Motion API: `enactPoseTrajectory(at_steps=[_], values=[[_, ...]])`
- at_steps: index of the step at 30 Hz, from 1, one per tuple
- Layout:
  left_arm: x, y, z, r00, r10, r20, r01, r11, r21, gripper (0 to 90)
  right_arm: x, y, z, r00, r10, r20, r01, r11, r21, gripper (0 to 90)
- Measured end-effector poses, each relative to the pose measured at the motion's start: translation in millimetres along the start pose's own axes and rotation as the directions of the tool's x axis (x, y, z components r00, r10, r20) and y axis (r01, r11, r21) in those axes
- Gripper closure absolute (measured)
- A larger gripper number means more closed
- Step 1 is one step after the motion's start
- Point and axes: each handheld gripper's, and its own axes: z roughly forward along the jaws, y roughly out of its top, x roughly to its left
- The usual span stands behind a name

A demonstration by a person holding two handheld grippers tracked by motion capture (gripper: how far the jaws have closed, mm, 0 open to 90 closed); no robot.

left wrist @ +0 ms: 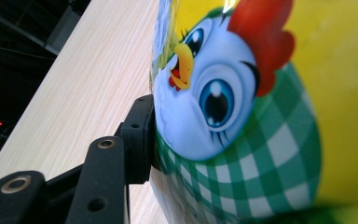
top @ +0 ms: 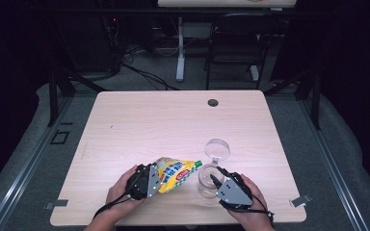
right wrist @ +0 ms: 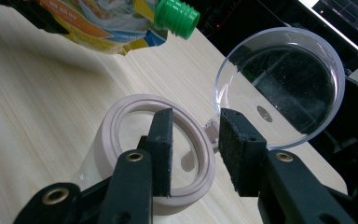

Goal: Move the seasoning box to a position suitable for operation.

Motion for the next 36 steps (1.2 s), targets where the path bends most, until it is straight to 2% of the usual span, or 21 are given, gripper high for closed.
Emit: enactPoseTrajectory(at_steps=[6,15,21,26,36], values=[[-3.0,1.6,1.1,0.9997,0.022,-0.005,-0.022,0.9997,0.007,54.2,0.3,-0.8,1.8,1.0,0.0,-0.001,0.0,1.0,0.004,66.8],[-3.6,1.6,1.9,0.9995,0.03,-0.011,-0.03,0.9995,0.011,54.2,4.0,0.2,4.4,0.9998,-0.017,-0.011,0.018,1.0,0.006,67.1],[-2.5,1.7,1.9,0.9987,0.037,-0.037,-0.036,0.9992,0.019,54.2,5.1,-0.2,4.4,0.9995,-0.033,-0.001,0.033,0.999,0.01,66.7],[-2.3,1.9,0.8,0.9972,0.057,-0.05,-0.055,0.998,0.029,54.2,6.6,-0.3,4.4,0.9989,-0.046,0.011,0.046,0.999,0.006,66.7],[-6.9,4.6,1.4,0.9937,0.103,-0.046,-0.101,0.9939,0.045,54.2,13.6,2.0,3.3,0.9901,-0.136,0.034,0.135,0.991,0.023,65.8]])
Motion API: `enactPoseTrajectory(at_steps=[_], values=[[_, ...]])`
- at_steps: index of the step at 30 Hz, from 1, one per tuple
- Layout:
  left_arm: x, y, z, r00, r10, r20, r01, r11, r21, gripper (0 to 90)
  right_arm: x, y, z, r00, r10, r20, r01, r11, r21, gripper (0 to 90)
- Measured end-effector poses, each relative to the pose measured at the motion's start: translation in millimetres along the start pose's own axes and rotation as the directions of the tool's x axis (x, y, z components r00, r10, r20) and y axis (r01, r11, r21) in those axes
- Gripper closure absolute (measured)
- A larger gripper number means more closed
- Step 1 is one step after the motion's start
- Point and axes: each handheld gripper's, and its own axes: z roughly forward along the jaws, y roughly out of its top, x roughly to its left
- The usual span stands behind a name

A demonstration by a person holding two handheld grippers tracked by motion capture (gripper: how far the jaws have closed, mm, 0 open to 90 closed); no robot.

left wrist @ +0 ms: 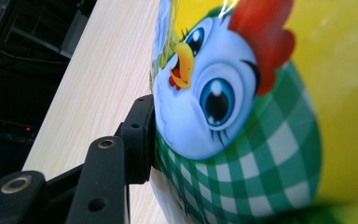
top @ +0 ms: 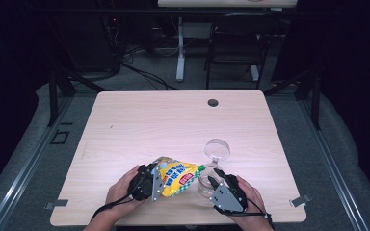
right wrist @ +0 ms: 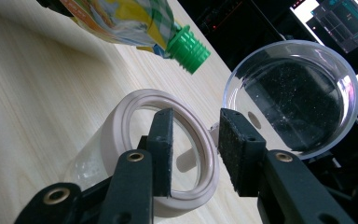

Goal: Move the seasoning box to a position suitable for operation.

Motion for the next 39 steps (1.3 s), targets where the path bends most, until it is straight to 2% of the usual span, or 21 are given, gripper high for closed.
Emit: enactPoseTrajectory(at_steps=[5,10,14,15,17,21,23,24,26,30,35,39], values=[[-4.6,5.0,1.1,0.9986,0.051,-0.017,-0.051,0.9987,-0.002,54.2,2.2,1.2,0.5,0.9978,-0.064,0.018,0.064,0.998,0.018,65.4],[-4.9,6.8,2.3,0.9965,0.082,-0.016,-0.082,0.9965,0.015,54.7,5.5,3.3,0.5,0.9882,-0.147,0.043,0.145,0.989,0.032,65.3],[-3.4,7.2,4.4,0.9969,0.077,-0.014,-0.077,0.9969,0.018,54.8,7.6,5.8,1.3,0.9817,-0.184,0.048,0.182,0.983,0.036,65.9],[-3.4,7.1,4.6,0.9967,0.08,-0.015,-0.079,0.9967,0.019,54.8,7.8,7.3,0.8,0.9754,-0.215,0.05,0.212,0.975,0.062,66.1],[-3.1,6.8,4.8,0.9966,0.081,-0.017,-0.08,0.9966,0.018,54.8,9.4,7.0,3.4,0.9741,-0.221,0.047,0.219,0.974,0.049,66.4],[-3.7,6.8,4.9,0.9977,0.066,-0.018,-0.066,0.9978,0.0,54.9,12.1,9.6,6.8,0.9558,-0.29,0.048,0.287,0.956,0.058,67.2],[-3.2,7.6,4.2,0.9958,0.09,-0.017,-0.09,0.9958,0.017,54.9,13.0,10.8,7.4,0.95,-0.309,0.046,0.306,0.95,0.061,67.5],[-3.4,7.8,4.2,0.9954,0.095,-0.015,-0.095,0.9954,0.017,54.9,13.3,11.4,8.3,0.9421,-0.331,0.052,0.328,0.942,0.065,67.5],[-4.1,7.9,4.4,0.9957,0.092,-0.013,-0.092,0.9957,0.012,54.9,13.4,12.2,8.8,0.9344,-0.353,0.05,0.349,0.934,0.074,67.4],[-3.5,8.9,4.3,0.9954,0.095,-0.011,-0.095,0.9954,0.013,54.9,14.8,12.1,10.3,0.9103,-0.41,0.059,0.405,0.911,0.074,65.0],[-4.9,10.2,5.6,0.9945,0.105,-0.007,-0.105,0.9944,0.015,54.9,16.2,12.3,11.3,0.8848,-0.462,0.058,0.458,0.886,0.077,64.8],[-4.8,10.9,5.7,0.9943,0.107,-0.005,-0.107,0.9942,0.014,55.0,17.2,12.5,12.6,0.8693,-0.491,0.056,0.486,0.87,0.08,65.1]])
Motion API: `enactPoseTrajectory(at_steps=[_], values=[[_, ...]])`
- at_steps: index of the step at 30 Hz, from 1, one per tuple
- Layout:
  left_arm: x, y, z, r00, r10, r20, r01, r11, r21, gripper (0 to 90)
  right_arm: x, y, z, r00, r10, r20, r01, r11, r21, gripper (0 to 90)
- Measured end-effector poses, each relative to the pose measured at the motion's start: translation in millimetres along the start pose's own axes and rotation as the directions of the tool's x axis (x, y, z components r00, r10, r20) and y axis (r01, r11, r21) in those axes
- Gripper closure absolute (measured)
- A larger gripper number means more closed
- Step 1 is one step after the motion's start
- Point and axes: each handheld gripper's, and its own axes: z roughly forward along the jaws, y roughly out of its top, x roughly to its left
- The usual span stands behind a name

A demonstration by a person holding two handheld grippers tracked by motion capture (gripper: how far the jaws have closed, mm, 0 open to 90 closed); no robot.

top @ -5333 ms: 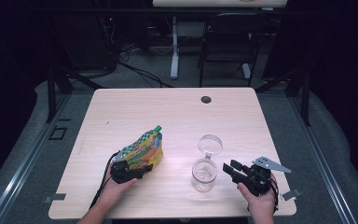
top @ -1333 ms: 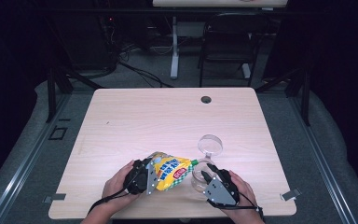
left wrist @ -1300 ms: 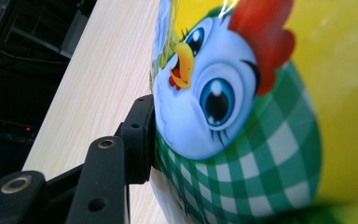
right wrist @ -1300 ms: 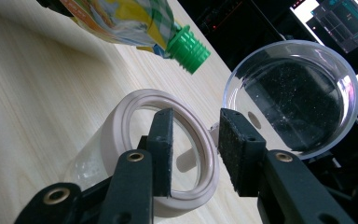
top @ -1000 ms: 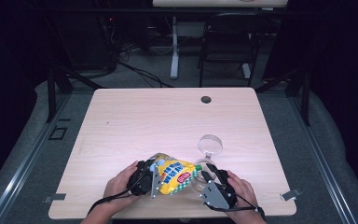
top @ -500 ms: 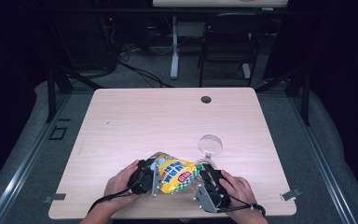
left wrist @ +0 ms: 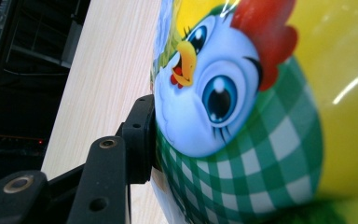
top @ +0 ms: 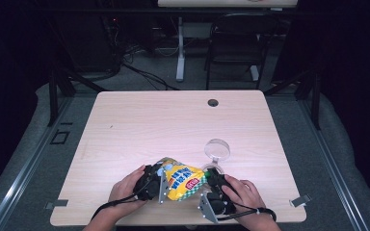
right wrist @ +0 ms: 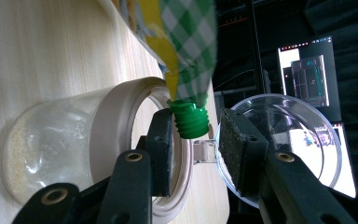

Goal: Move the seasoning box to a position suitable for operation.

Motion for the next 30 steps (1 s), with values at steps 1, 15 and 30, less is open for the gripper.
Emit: enactPoseTrajectory(at_steps=[1,15,30], values=[[0.5,0.0,0.2,1.0,0.002,-0.001,-0.002,1.0,0.002,54.9,0.2,0.3,0.2,1.0,-0.006,0.0,0.006,1.0,0.0,65.2],[1.2,1.1,1.0,1.0,0.01,-0.001,-0.01,0.9999,0.01,55.0,4.1,6.0,3.6,0.9983,-0.058,0.001,0.058,0.998,0.007,68.8],[1.7,3.9,0.9,0.9998,0.019,0.001,-0.019,0.9996,0.019,55.0,5.3,9.4,4.9,0.996,-0.09,0.005,0.09,0.996,0.015,70.1]])
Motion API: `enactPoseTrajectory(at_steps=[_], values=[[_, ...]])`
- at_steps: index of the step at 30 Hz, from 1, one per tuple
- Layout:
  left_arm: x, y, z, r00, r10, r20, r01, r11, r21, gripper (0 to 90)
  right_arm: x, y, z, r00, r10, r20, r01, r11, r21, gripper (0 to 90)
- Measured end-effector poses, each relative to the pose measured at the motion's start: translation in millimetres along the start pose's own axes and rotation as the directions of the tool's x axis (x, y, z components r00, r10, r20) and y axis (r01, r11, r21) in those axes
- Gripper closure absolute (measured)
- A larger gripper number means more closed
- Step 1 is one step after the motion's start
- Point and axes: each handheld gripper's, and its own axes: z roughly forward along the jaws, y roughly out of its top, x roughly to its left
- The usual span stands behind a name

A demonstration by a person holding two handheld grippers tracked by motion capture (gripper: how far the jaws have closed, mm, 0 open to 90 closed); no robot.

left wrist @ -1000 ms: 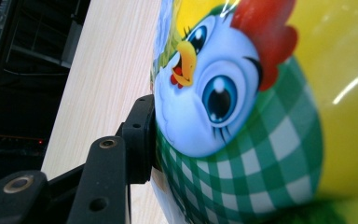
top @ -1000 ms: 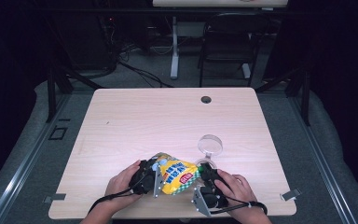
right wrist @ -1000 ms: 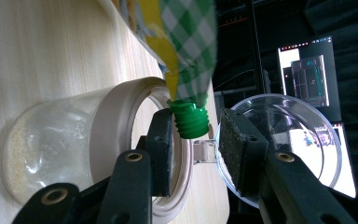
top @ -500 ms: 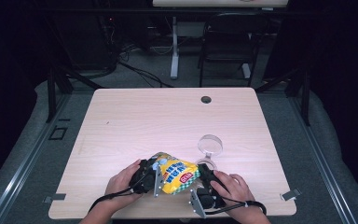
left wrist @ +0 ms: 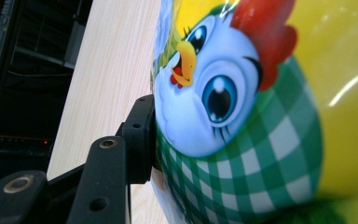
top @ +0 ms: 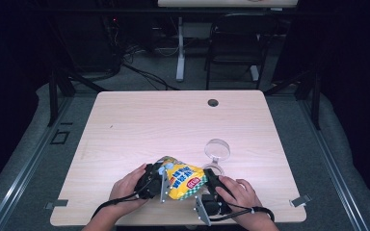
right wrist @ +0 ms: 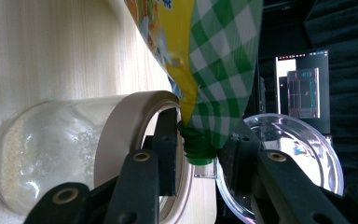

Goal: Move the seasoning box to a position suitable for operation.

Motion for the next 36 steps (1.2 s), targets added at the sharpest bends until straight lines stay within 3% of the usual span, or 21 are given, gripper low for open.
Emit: enactPoseTrajectory(at_steps=[12,21,33,34,36], values=[[-0.7,-0.1,0.1,0.9999,0.004,-0.011,-0.004,1.0,-0.005,55.0,0.0,-1.1,0.8,0.9987,0.05,-0.007,-0.05,0.999,-0.014,71.4],[0.2,0.5,-1.2,0.9997,0.016,-0.017,-0.016,0.9999,0.006,55.0,1.4,-0.9,0.6,0.9991,0.042,0.007,-0.042,0.999,-0.013,71.4],[3.4,3.3,-5.7,0.9964,0.068,-0.051,-0.067,0.9974,0.027,55.0,4.4,-0.3,-0.1,0.9974,0.067,0.027,-0.066,0.998,-0.012,71.4],[1.9,3.4,-4.4,0.9975,0.042,-0.057,-0.042,0.9991,-0.001,55.0,4.6,-0.2,-0.1,0.9973,0.068,0.03,-0.068,0.998,-0.013,71.4],[2.7,4.4,-5.3,0.9968,0.05,-0.062,-0.05,0.9988,0.0,55.0,4.7,-0.3,-0.3,0.9968,0.072,0.034,-0.071,0.997,-0.014,71.4]])
